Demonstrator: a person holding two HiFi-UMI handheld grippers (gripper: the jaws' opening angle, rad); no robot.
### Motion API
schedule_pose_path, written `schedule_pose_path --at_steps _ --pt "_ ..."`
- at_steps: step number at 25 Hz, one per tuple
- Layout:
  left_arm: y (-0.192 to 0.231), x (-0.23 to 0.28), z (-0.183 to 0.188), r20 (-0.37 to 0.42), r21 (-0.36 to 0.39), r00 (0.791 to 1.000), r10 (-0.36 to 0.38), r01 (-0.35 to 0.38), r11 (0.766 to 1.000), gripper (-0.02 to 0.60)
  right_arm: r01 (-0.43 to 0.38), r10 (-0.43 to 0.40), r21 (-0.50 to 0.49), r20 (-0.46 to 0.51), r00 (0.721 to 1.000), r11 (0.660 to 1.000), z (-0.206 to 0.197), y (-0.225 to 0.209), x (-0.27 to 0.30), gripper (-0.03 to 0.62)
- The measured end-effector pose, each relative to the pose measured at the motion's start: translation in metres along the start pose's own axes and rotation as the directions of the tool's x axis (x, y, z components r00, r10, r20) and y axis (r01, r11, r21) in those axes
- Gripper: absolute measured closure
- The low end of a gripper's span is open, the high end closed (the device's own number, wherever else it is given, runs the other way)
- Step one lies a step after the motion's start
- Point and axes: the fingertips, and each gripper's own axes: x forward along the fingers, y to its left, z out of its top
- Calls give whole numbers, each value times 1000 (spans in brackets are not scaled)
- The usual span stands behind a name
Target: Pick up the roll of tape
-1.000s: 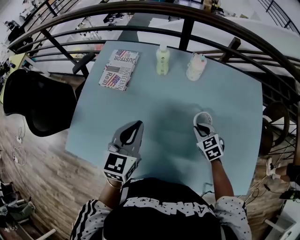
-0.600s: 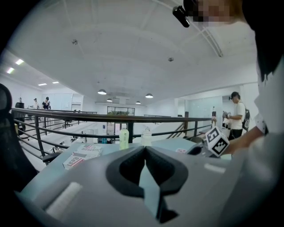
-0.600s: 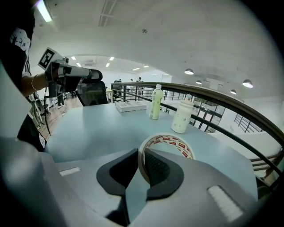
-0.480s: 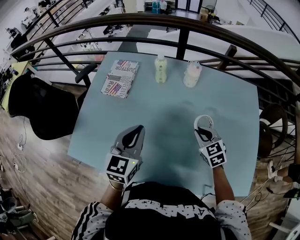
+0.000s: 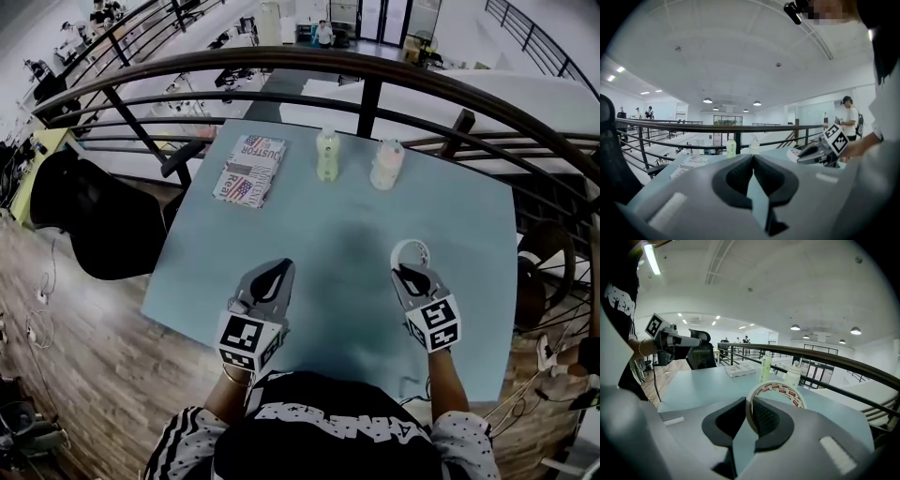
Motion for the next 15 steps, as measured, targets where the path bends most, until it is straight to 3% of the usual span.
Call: schedule_pose_path --at_steps 15 --pt "-23 -25 3 15 23 1000 -14 13 1000 581 -10 8 10 143 990 1000 39 31 -51 542"
